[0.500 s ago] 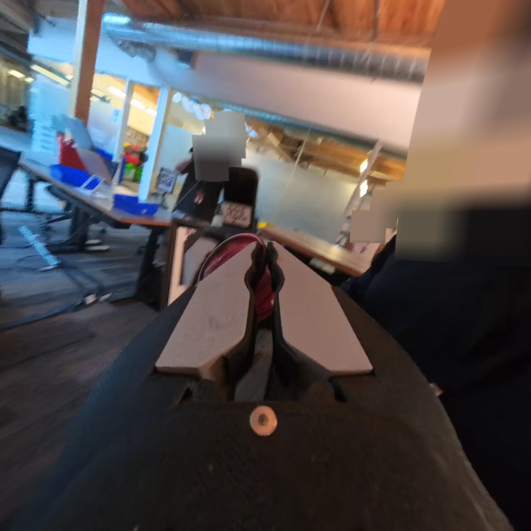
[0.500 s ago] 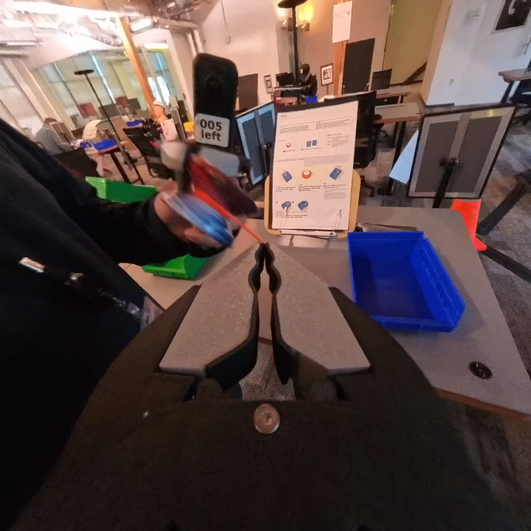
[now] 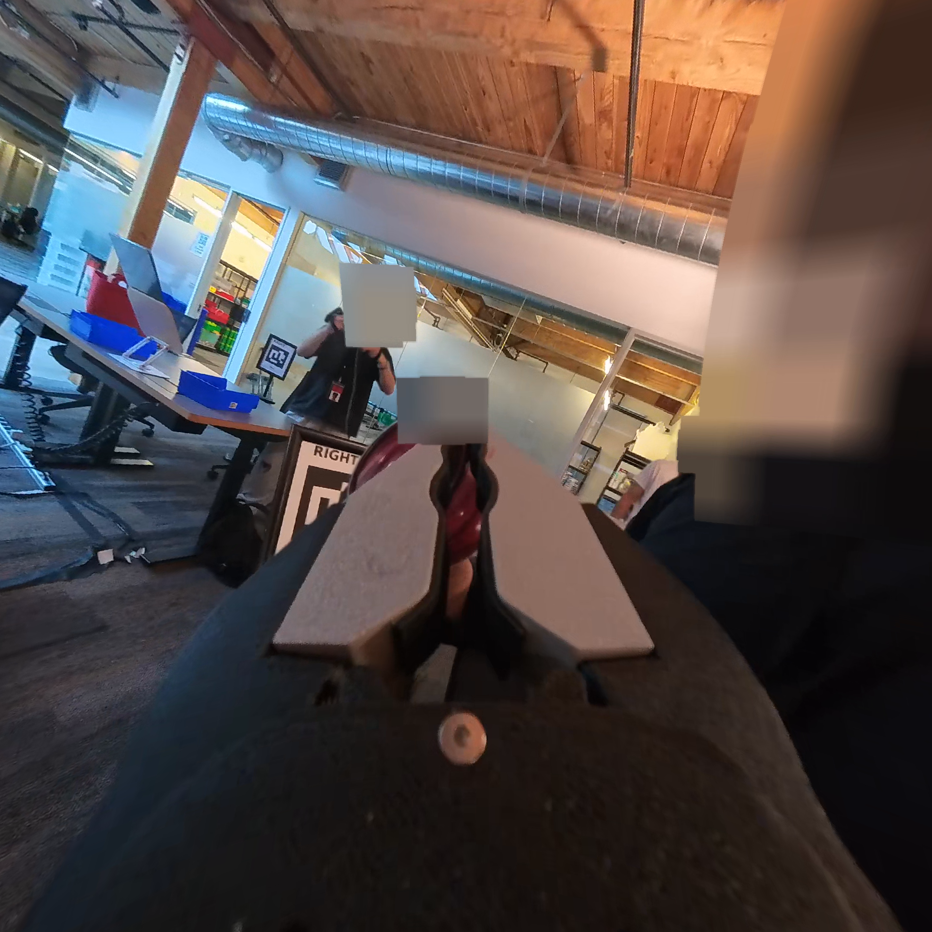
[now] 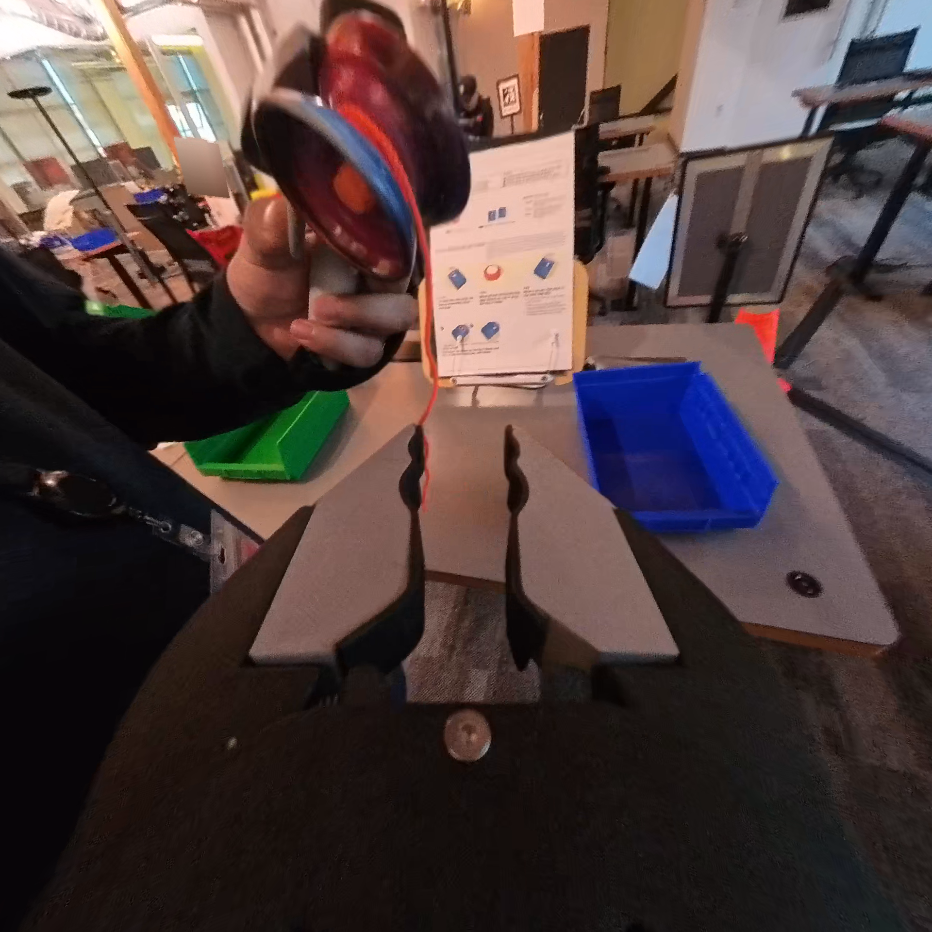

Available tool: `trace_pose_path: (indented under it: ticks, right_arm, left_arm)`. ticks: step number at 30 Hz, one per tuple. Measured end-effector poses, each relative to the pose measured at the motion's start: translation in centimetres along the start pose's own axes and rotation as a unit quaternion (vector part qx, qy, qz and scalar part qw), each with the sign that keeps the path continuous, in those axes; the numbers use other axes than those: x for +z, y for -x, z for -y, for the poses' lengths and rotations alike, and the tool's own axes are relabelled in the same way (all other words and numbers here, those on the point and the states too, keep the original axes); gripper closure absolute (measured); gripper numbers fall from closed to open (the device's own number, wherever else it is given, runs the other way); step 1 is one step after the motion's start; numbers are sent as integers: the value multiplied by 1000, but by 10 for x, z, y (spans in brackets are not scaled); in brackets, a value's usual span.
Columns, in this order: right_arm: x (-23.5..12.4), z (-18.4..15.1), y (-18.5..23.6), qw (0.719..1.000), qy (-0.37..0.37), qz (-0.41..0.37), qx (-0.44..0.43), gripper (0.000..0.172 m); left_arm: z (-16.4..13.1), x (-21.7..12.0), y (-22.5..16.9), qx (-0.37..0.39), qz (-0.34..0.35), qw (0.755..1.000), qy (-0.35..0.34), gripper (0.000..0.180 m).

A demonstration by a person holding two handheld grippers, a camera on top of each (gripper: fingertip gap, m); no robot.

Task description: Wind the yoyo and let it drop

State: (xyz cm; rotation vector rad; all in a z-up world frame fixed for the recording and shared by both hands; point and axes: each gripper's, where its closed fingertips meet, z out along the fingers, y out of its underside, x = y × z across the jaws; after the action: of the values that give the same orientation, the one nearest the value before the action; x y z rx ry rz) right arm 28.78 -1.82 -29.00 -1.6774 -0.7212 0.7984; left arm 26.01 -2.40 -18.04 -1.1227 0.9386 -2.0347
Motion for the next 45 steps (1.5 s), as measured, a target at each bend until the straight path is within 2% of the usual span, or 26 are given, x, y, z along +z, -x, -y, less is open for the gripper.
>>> trace_pose_path:
  ticks: [3, 7, 8, 10, 14, 17, 20, 21, 23, 27, 36, 39, 40, 42, 45]
  right_arm:
    - [-1, 20, 3, 999, -23, 1, -26, 139]
    - [12, 25, 14, 999, -13, 23, -34, 131]
    - [15, 23, 9, 999, -11, 6, -39, 139]
    - [17, 21, -1, 998, -9, -31, -55, 172]
    - [22, 23, 7, 998, -25, -19, -53, 172]
    - [25, 21, 6, 998, -25, -25, -43, 153]
    - [23, 23, 9, 998, -33, -21, -48, 150]
    - [22, 24, 8, 998, -33, -26, -51, 151]
    - [24, 24, 8, 998, -29, -26, -51, 166]
    - [31, 21, 12, 998, -22, -20, -47, 172]
    - [50, 20, 30, 998, -57, 7, 12, 172]
    - [50, 16, 26, 998, -55, 4, 24, 158]
    - [50, 16, 25, 998, -55, 4, 26, 158]
    - [50, 14, 23, 998, -49, 2, 27, 172]
    - [53, 10, 24, 999, -40, 7, 28, 172]
  left_arm:
    - [1, 4, 1, -6, -6, 1000, -1, 178]
    - [3, 9, -1, -15, -17, 1000, -6, 178]
    - [4, 10, -2, -16, -19, 1000, -8, 178]
    - [3, 12, -3, -14, -20, 1000, -6, 178]
    - [4, 11, -4, -16, -17, 1000, -14, 179]
    - [7, 9, -5, -23, -18, 999, -25, 179]
    - [7, 8, -5, -19, -13, 999, -26, 179]
    - [7, 8, -6, -20, -14, 999, -27, 179]
    - [8, 9, -7, -22, -15, 999, -33, 178]
    - [9, 11, -6, -25, -15, 999, -42, 178]
    - [6, 10, 3, -14, 9, 998, -54, 179]
    - [6, 9, 2, -10, 10, 999, -50, 179]
    - [5, 10, 2, -7, 10, 999, -49, 179]
    - [6, 10, 1, -5, 12, 999, -49, 179]
    - [9, 6, 5, 7, 26, 998, -51, 178]
